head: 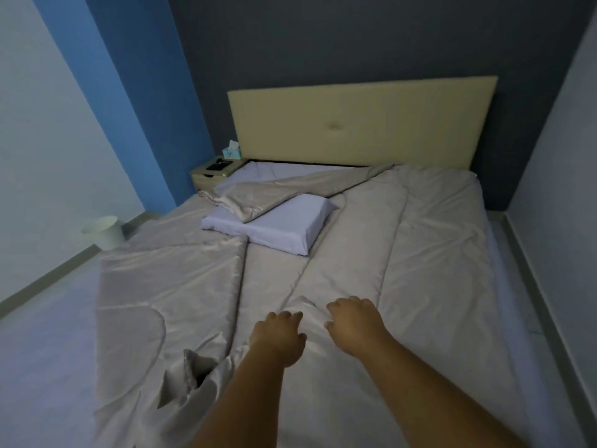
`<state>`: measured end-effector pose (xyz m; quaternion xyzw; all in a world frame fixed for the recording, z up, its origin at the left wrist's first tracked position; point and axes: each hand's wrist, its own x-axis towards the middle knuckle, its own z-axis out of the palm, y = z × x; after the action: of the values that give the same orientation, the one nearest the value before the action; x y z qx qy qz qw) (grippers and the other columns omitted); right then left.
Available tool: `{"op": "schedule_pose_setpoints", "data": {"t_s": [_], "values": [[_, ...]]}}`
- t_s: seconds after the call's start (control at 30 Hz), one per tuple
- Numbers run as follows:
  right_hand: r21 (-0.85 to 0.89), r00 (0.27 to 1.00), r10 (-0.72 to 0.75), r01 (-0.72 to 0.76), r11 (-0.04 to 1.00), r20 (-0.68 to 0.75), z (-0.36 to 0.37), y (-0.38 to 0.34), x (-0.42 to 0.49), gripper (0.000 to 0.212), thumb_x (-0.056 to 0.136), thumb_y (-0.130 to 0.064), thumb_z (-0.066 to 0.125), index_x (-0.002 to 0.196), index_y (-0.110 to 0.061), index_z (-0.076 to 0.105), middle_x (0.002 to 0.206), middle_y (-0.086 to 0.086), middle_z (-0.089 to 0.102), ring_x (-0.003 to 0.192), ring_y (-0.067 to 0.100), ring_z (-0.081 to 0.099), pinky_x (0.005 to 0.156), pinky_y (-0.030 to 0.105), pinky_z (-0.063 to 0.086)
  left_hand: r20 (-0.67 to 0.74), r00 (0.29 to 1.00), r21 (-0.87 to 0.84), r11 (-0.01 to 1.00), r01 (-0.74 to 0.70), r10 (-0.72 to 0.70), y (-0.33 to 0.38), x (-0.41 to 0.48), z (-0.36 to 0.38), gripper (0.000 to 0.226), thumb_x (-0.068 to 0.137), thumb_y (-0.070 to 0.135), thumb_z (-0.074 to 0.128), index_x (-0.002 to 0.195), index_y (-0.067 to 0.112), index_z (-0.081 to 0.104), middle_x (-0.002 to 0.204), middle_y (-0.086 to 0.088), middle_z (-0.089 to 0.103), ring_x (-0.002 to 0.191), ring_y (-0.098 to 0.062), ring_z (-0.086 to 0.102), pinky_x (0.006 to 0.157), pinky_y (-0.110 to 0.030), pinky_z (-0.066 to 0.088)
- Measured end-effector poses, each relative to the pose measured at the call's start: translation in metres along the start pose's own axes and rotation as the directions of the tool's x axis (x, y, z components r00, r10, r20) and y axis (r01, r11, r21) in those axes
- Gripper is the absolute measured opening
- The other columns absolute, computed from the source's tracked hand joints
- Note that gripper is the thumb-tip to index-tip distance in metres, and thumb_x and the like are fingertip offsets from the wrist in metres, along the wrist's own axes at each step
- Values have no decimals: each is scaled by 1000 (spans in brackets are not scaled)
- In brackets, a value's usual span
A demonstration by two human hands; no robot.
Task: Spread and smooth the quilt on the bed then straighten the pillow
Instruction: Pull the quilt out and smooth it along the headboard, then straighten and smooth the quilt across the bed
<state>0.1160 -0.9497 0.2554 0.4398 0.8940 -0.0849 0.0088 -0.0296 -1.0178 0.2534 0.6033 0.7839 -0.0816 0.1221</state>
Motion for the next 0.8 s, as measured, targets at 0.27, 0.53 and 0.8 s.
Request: {"op": "schedule_pose_setpoints", "data": {"t_s": [0.27, 0.53, 0.8], "values": [[78, 994, 92, -87, 993, -60, 66, -30, 109, 50, 97, -35, 38, 145, -22, 29, 151, -1, 32, 137, 20, 29, 115, 37, 16, -54, 994, -11, 996, -94, 93, -88, 116, 49, 64, 96, 49, 33, 152, 28, 8, 160, 2, 15, 146, -26, 14, 119, -43, 16], [75, 987, 97, -88, 993, -127, 146, 2, 200, 54, 98, -34, 39, 147, -21, 23, 155, 1, 25, 142, 21, 22, 116, 37, 15, -60, 993, -106, 989, -105, 99, -98, 233, 128, 64, 97, 49, 28, 152, 27, 3, 161, 1, 9, 147, -26, 12, 119, -41, 15], [31, 995, 76, -74, 997, -70, 261, 28, 250, 57, 94, -35, 44, 145, -18, 27, 151, 5, 32, 136, 26, 31, 111, 40, 22, -86, 996, -230, 973, -9, -11, -104, 307, 226, 62, 96, 47, 25, 152, 26, 9, 159, -2, 18, 144, -27, 21, 118, -40, 19]]}}
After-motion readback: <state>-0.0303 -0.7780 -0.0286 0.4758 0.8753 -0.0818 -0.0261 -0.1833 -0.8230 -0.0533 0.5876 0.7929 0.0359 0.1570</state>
